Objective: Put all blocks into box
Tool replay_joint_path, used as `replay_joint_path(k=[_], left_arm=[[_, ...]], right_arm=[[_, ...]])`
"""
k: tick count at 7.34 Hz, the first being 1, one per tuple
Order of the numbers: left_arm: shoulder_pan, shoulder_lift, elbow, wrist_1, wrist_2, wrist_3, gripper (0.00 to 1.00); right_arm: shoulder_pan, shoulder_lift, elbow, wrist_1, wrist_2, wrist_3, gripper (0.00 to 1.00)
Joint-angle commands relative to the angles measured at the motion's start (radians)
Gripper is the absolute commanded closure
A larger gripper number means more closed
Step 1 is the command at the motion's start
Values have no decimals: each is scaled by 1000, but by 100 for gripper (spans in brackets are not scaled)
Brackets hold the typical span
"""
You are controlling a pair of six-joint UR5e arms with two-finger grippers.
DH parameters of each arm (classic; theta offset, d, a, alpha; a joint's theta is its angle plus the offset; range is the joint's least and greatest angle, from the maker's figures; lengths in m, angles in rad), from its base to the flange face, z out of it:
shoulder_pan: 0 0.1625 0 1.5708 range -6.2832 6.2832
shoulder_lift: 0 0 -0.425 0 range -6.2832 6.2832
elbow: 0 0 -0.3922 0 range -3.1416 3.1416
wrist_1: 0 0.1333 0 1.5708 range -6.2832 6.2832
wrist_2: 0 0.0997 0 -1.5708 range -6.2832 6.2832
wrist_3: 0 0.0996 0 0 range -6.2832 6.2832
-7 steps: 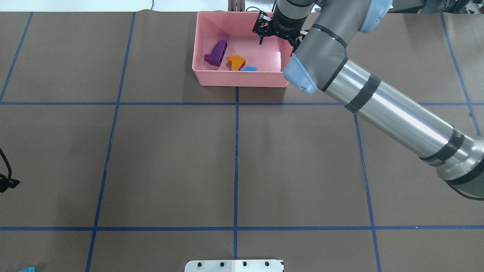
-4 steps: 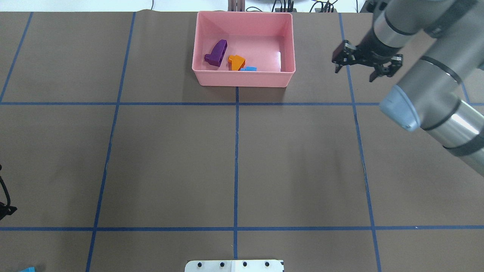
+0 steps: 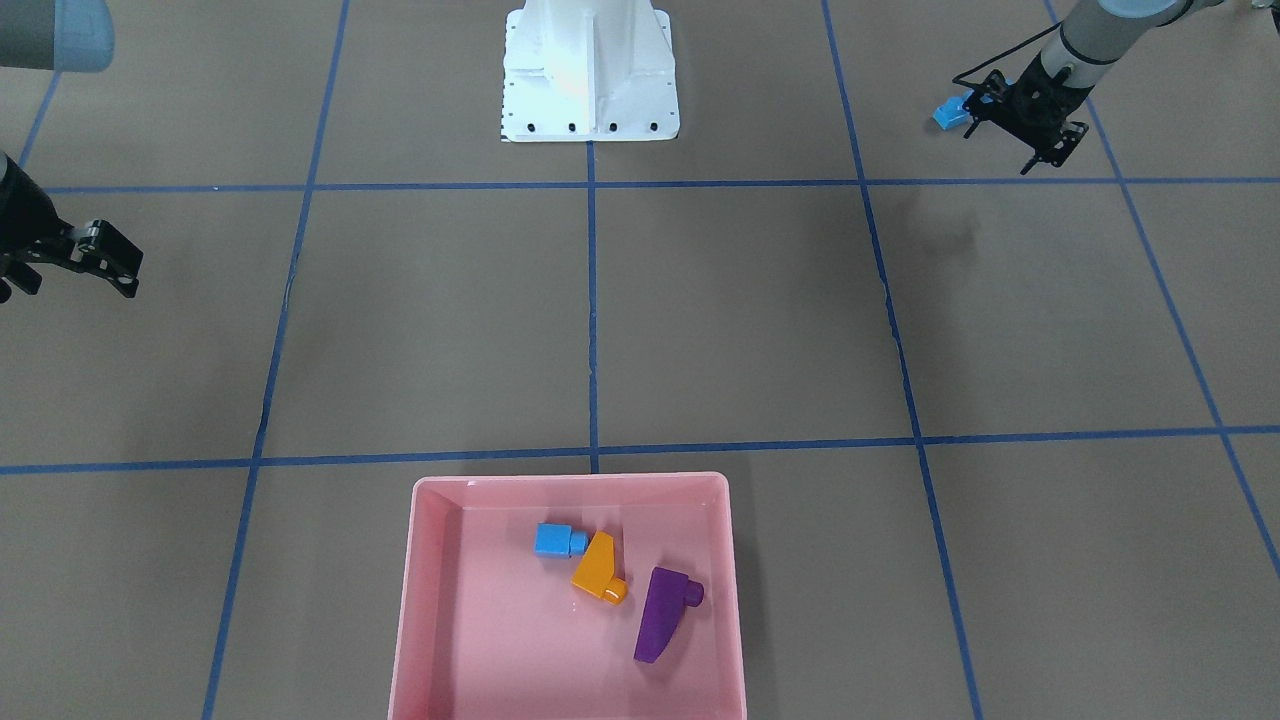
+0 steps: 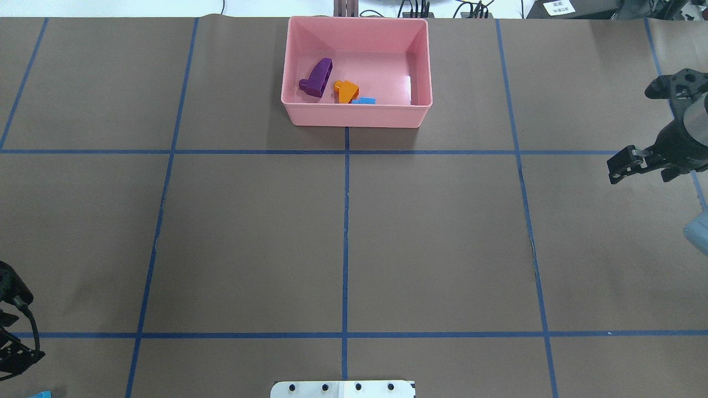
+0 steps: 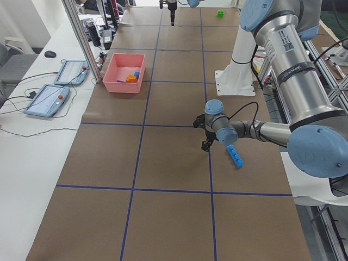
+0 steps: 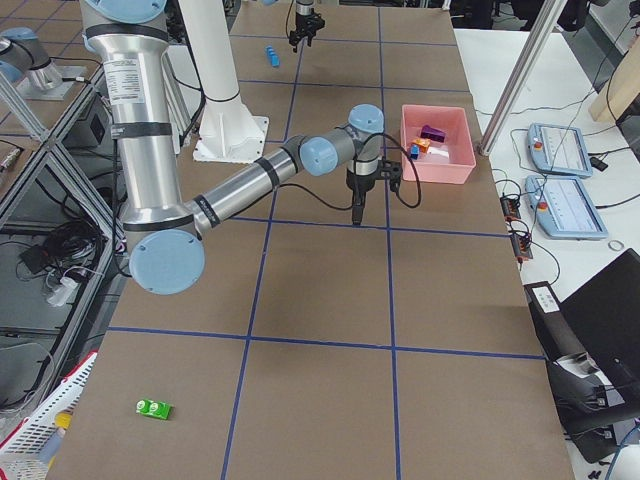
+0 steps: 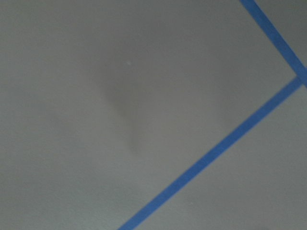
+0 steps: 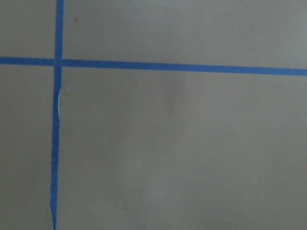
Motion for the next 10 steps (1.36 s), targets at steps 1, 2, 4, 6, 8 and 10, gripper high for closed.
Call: replay_joint_path(k=[1, 2, 4, 6, 8, 10], left_arm=[[253, 14, -8, -27, 203, -169, 1], [275, 28, -14, -29, 210, -171, 1], [399, 112, -43, -41, 275, -222, 1], [516, 132, -35, -41, 350, -288, 1], [533, 129, -34, -40, 351, -292, 1], [536, 123, -29, -38, 351, -292, 22]], right_arm=[[7, -71, -3, 1, -1, -135, 3], [41, -91, -17, -1, 0, -206, 3], [69, -148, -17, -1, 2, -303, 3], [73, -191, -23, -4, 6, -320, 2], [80, -286, -21, -2, 12, -389, 2], [103, -373, -29, -1, 61, -502, 2]])
